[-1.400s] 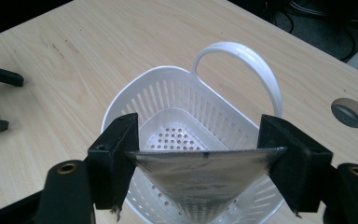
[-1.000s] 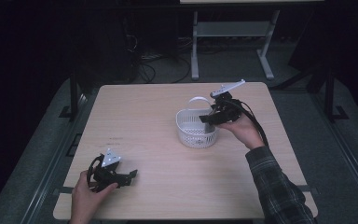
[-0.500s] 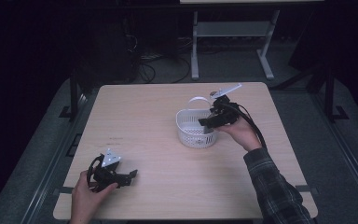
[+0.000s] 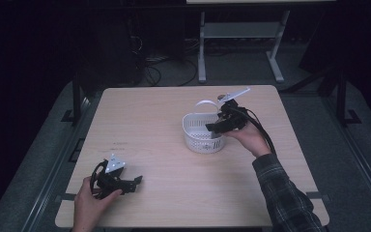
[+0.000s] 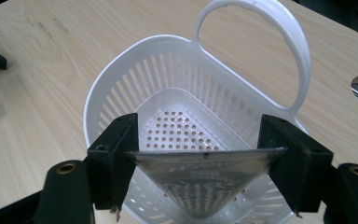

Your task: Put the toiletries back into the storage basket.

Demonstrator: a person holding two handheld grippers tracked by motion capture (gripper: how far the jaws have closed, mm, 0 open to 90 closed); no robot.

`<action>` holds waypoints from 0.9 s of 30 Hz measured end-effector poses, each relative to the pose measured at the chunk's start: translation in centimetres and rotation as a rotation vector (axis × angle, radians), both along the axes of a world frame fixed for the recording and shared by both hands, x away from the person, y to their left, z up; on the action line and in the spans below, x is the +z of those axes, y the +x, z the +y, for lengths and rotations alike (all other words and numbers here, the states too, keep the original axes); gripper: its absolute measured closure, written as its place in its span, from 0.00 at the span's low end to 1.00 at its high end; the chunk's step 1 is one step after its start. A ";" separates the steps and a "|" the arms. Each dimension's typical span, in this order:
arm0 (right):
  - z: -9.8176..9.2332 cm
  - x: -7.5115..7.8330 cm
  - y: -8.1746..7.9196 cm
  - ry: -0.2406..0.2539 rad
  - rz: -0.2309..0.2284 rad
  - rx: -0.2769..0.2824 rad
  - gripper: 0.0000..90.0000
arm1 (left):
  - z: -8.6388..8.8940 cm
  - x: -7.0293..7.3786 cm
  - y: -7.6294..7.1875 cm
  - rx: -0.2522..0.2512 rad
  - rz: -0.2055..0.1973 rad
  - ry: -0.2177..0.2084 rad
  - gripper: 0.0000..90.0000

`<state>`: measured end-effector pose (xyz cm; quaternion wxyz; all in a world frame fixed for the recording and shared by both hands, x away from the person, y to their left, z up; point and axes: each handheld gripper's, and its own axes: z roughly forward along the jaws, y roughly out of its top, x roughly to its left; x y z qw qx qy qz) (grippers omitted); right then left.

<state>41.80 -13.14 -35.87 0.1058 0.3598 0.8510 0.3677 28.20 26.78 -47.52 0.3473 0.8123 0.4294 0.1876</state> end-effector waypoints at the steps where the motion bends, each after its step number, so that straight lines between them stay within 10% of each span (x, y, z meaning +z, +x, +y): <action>1: 0.0 0.0 0.0 -0.001 0.001 -0.001 0.32 | 0.0 0.0 0.0 0.000 0.000 0.000 0.14; 27: -1.0 0.7 -0.8 0.022 0.020 -0.024 0.14 | 0.0 0.0 0.0 0.000 0.000 0.001 0.14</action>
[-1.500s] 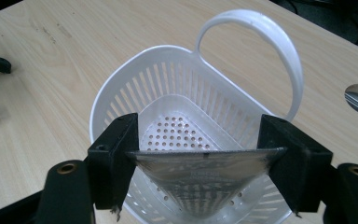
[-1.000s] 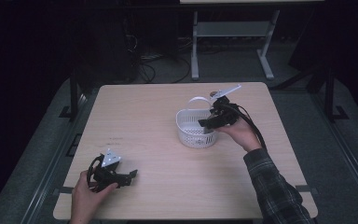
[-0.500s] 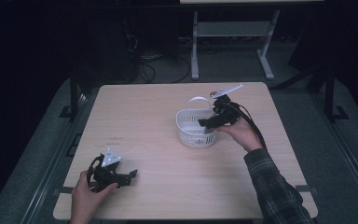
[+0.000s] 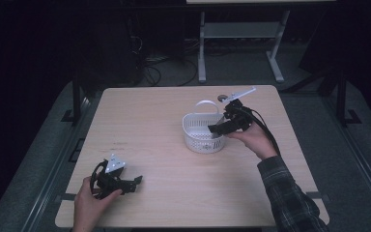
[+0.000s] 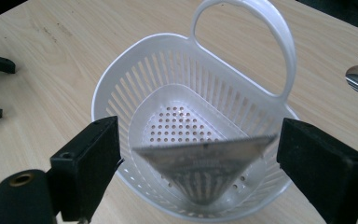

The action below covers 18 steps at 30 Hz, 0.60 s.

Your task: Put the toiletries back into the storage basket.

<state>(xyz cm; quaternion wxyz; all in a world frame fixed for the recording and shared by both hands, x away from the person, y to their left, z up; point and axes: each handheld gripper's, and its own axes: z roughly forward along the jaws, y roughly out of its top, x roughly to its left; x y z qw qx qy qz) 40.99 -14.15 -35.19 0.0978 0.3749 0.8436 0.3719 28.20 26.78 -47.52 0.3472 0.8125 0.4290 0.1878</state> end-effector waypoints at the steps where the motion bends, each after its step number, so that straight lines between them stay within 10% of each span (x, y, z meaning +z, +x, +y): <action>1: -0.1 0.0 -0.1 0.001 -0.002 -0.001 0.14 | 0.0 0.0 0.0 0.000 0.000 0.000 0.14; 18: -2.3 0.3 -2.6 0.032 -0.029 -0.018 0.12 | 0.0 0.0 0.0 0.001 0.000 -0.003 0.14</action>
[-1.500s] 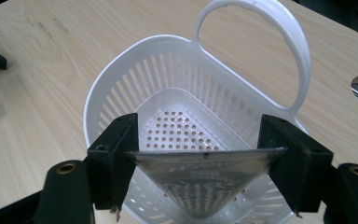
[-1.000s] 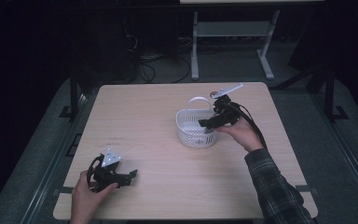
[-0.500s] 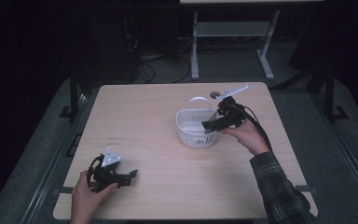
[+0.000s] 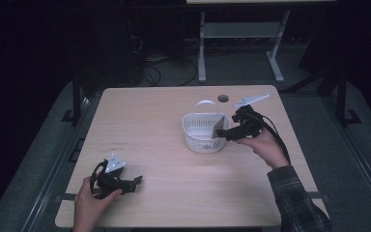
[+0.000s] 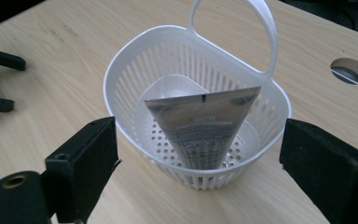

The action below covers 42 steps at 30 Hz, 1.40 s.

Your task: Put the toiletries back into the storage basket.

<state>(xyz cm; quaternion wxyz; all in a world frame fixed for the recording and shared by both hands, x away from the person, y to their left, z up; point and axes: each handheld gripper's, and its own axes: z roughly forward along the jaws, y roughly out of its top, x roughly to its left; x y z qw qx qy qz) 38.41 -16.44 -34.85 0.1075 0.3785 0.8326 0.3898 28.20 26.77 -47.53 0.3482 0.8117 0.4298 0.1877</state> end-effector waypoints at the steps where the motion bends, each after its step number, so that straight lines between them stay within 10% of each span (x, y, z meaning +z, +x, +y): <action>1: -0.1 0.0 -0.2 0.007 -0.001 -0.004 0.12 | 0.0 0.0 0.0 0.001 0.000 0.000 0.14; 42: -7.0 -7.0 -8.0 0.063 0.014 -0.078 0.08 | 0.0 0.0 0.0 -0.001 -0.002 0.001 0.14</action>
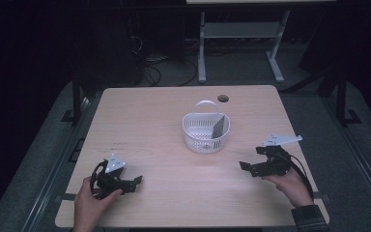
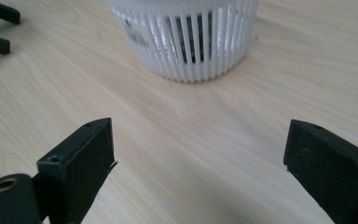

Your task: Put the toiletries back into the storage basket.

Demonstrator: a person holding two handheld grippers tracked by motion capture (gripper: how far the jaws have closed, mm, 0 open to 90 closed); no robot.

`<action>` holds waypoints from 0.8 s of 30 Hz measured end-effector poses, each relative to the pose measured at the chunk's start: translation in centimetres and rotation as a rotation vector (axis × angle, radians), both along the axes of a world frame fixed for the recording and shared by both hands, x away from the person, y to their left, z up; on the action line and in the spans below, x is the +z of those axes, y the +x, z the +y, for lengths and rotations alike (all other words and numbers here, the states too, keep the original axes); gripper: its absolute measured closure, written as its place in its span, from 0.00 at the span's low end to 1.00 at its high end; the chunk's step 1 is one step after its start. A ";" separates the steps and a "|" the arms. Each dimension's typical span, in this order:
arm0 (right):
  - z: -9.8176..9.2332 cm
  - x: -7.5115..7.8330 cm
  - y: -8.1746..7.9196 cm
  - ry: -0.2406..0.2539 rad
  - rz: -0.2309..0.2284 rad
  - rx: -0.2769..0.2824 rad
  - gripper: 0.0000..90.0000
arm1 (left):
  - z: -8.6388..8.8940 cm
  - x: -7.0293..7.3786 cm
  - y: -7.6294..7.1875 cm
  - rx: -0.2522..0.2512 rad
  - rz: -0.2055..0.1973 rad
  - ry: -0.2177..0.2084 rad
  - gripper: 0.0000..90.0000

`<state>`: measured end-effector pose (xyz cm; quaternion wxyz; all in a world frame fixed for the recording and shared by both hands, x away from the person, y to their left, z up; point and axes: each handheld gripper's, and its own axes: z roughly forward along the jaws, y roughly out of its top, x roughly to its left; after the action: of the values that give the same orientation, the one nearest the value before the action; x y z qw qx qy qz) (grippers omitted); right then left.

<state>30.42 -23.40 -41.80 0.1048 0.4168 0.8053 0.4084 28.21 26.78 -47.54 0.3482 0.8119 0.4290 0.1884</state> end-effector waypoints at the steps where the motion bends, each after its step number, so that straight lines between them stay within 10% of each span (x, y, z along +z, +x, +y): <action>1: 0.0 0.0 0.0 0.000 0.000 0.000 0.08 | 0.0 0.0 0.0 0.000 0.000 0.000 0.14; 24: -4.6 -5.5 -3.8 -0.147 0.040 -0.134 0.01 | 0.0 0.0 0.0 -0.001 0.001 0.002 0.14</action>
<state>26.66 -28.02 -47.31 0.1462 0.4690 0.8053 0.3320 28.21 26.79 -47.53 0.3472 0.8127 0.4283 0.1885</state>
